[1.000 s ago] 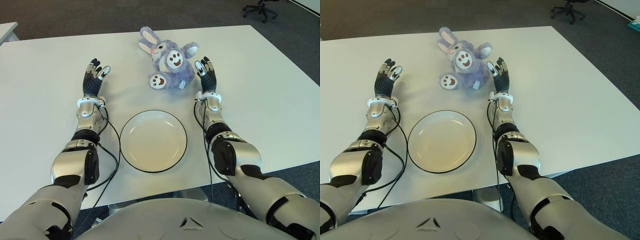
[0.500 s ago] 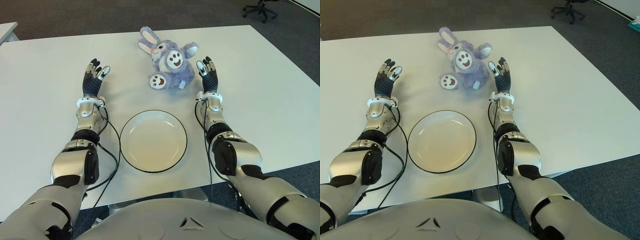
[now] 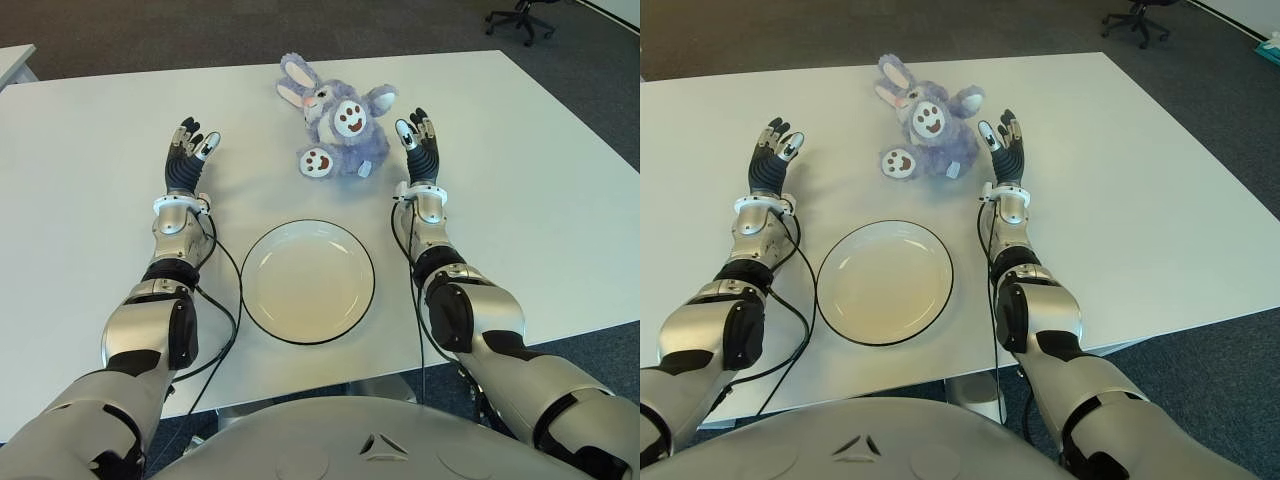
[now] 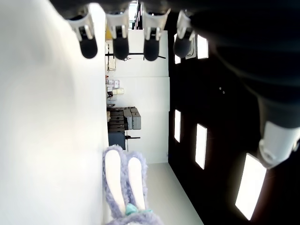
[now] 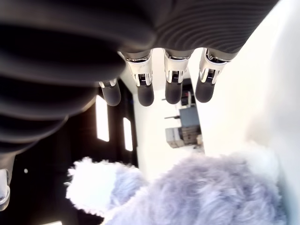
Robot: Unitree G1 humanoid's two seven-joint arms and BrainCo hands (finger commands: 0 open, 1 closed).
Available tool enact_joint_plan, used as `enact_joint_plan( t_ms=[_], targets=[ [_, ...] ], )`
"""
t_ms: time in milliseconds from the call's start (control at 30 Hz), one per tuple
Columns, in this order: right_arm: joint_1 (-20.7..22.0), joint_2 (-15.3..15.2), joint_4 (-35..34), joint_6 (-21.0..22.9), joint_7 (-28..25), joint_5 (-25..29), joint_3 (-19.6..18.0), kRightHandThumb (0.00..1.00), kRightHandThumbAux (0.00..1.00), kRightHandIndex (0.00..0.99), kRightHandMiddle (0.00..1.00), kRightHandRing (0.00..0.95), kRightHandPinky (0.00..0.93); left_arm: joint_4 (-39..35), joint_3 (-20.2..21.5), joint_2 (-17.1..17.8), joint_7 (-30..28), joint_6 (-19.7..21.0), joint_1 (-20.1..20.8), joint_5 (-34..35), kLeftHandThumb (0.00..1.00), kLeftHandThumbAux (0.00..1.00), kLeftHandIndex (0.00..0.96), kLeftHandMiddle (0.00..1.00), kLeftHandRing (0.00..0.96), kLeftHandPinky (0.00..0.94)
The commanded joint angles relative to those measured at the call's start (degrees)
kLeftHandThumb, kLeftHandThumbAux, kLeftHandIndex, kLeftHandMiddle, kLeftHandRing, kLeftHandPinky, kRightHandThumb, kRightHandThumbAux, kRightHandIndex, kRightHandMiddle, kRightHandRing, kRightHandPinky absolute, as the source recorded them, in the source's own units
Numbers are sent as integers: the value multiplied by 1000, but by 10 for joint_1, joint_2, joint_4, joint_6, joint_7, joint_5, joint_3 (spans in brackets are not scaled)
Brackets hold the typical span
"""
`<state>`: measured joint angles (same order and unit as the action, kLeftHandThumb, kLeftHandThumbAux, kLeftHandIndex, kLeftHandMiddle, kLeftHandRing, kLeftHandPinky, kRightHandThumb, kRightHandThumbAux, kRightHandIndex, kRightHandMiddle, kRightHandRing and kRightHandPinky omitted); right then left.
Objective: Put the doll into the plate.
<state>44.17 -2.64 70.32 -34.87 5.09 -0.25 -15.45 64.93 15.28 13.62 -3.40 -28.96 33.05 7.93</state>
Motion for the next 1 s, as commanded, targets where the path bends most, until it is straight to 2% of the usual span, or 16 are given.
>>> enact_joint_plan(
  t_ms=[33, 1000],
  targets=[
    [-54, -8, 23, -10, 1, -1, 5, 0, 490, 12, 46, 43, 45, 45, 2, -20, -6, 42, -63, 2, 28, 556, 0, 89, 31, 0],
    [-39, -34, -27, -79, -5, -8, 45, 0, 505, 14, 21, 12, 16, 44, -1, -27, 2, 44, -64, -1, 20, 551, 0, 93, 32, 0]
  ],
)
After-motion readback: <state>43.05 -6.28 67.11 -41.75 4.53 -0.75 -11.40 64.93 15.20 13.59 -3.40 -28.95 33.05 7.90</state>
